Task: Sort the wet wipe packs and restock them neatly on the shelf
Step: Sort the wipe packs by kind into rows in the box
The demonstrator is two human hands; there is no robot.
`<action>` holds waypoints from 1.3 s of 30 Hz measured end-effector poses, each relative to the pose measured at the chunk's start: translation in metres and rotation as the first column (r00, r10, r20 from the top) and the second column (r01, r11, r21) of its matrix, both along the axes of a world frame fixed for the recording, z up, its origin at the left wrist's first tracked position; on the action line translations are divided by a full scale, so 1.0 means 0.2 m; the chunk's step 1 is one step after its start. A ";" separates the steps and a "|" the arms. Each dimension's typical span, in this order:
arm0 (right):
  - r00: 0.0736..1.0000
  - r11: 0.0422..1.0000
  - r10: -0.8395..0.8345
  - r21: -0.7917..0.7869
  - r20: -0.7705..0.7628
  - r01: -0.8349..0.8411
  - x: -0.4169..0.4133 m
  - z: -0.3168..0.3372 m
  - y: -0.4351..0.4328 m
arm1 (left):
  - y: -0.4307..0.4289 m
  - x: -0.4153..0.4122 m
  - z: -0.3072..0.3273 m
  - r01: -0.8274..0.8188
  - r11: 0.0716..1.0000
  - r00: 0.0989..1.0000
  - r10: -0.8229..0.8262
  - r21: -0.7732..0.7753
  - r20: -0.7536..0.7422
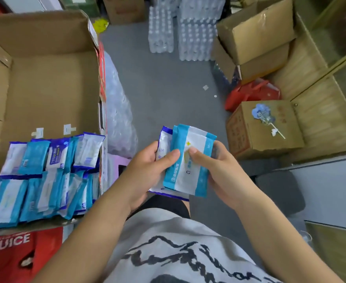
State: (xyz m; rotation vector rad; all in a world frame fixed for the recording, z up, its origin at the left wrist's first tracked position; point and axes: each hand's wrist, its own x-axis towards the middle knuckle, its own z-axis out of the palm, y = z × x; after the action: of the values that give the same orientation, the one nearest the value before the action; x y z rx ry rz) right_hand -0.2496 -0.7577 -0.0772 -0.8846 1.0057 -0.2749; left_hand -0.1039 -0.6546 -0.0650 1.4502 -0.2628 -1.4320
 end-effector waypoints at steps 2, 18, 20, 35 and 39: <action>0.998 0.991 0.031 -0.129 -0.052 -0.037 0.06 0.01 -0.20 | -0.11 0.10 -0.01 0.022 1.000 1.000 -0.022 -0.009 0.018; 0.707 0.600 0.656 -0.387 -0.264 -0.701 1.36 0.10 -1.43 | -0.92 1.26 0.05 -0.049 0.998 0.971 0.036 0.047 0.234; 0.637 0.533 0.718 -0.366 -0.280 -0.763 1.54 0.07 -1.52 | -0.93 1.36 0.03 -0.140 0.989 0.953 0.118 0.058 0.280; -0.592 -0.678 0.726 -0.215 -0.349 -0.703 2.87 0.07 -1.73 | -1.14 1.51 0.00 -0.791 0.599 0.610 0.750 0.129 0.255; -0.736 -0.808 0.588 -0.211 -0.334 -0.550 3.07 0.04 -1.55 | -1.10 1.50 -0.02 -0.896 0.421 0.443 0.871 0.143 0.210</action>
State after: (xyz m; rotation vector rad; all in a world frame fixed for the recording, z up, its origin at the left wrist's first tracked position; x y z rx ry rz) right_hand 0.3641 -1.0669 -0.0701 -1.8672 -0.7994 1.5190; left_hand 0.1957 -0.8752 -0.0685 1.4803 0.6039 -0.4775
